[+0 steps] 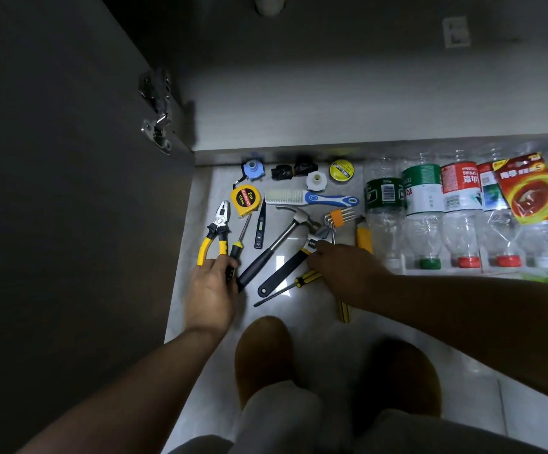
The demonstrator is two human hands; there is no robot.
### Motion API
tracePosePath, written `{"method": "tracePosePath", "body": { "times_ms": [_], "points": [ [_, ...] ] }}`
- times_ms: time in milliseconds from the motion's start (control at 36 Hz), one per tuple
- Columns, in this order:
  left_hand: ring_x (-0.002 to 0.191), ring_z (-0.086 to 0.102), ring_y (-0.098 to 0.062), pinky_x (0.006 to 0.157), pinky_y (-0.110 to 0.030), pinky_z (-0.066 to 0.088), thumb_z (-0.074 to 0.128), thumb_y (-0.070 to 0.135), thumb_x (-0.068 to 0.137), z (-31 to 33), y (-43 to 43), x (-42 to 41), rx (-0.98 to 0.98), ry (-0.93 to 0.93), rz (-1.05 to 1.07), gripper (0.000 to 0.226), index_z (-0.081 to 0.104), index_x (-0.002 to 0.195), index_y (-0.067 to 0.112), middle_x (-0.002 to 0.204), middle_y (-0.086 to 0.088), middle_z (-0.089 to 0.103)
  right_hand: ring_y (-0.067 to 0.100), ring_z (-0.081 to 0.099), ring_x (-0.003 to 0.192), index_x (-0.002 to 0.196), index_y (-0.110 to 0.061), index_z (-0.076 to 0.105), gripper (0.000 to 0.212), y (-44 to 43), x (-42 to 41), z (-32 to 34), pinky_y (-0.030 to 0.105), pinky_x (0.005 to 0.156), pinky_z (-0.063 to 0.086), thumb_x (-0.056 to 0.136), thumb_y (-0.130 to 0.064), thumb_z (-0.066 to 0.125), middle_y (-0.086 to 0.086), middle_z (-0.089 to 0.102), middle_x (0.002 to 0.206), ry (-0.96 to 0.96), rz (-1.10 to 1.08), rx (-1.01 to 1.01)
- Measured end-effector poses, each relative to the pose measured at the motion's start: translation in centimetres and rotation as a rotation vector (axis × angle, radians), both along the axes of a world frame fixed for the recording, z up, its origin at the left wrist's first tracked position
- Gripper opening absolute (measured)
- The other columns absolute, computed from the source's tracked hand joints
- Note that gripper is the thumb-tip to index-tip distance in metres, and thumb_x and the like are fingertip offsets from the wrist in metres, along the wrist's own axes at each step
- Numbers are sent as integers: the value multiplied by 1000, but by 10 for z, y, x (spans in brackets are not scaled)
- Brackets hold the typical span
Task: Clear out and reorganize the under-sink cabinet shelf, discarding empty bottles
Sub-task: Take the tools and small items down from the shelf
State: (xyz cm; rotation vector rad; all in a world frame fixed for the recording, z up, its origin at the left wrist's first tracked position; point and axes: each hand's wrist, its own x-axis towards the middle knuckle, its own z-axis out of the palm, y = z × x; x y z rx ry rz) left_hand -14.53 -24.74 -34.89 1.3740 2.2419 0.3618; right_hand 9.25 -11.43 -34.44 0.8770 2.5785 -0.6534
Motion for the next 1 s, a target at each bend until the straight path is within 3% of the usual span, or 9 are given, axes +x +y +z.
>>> {"method": "tracePosePath", "body": {
  "times_ms": [139,222,306,472,583,667,750,806,1000],
  "points": [
    [116,53,-31,90,-46,51,60,-1,91,-1,15,1,-35,-15,-6,32,69,117,15,119,-8,62,26,63,101,125,-20,59,39,1,-6,-8,34,78,49,87,-8,60,5,51,130,63,-119,-75],
    [117,53,-31,85,-42,53,58,-2,88,-1,21,6,-37,-6,15,35,69,118,13,123,-8,58,22,57,112,124,-16,63,38,3,-4,-10,26,90,43,88,-5,61,6,55,128,104,-290,-247],
    [113,56,-30,87,-32,49,63,-2,85,1,21,11,22,-2,25,33,70,115,11,120,-11,56,21,59,107,120,-15,66,36,4,-2,-8,22,82,42,86,-3,62,4,60,117,164,-447,-359],
    [110,52,-21,93,-42,50,73,21,88,-4,18,20,69,24,-161,30,68,118,21,115,1,54,19,66,92,107,-16,69,23,0,17,-1,33,79,57,90,-2,62,1,66,102,273,-646,-444],
    [112,50,-16,95,-39,48,69,32,91,-5,22,27,27,22,-380,38,64,129,30,118,7,52,10,67,85,100,-19,70,18,3,39,12,10,61,51,92,-6,61,-3,68,96,286,-691,-442],
    [111,52,-18,93,-41,49,67,29,94,-2,37,22,40,56,-464,32,66,125,28,118,6,55,9,65,83,95,-23,67,10,13,50,28,5,63,44,92,-14,64,-14,65,85,146,-607,-455],
    [103,55,-19,86,-40,51,63,30,97,17,68,25,63,50,-523,19,68,114,23,110,3,57,20,73,85,103,-16,65,12,25,68,51,28,78,60,93,-9,62,2,72,93,-58,-647,-667],
    [96,59,-20,79,-39,52,58,32,99,37,95,35,56,20,-595,15,68,105,23,104,2,60,24,74,83,111,-11,63,17,33,84,71,36,77,61,95,-6,60,18,73,103,-150,-674,-772],
    [95,62,-23,76,-38,53,54,24,98,118,174,87,120,116,-868,14,66,104,23,106,2,64,27,76,80,105,-10,66,14,42,140,118,38,78,60,93,-6,59,13,75,94,-62,-827,-546]
  ]
}}
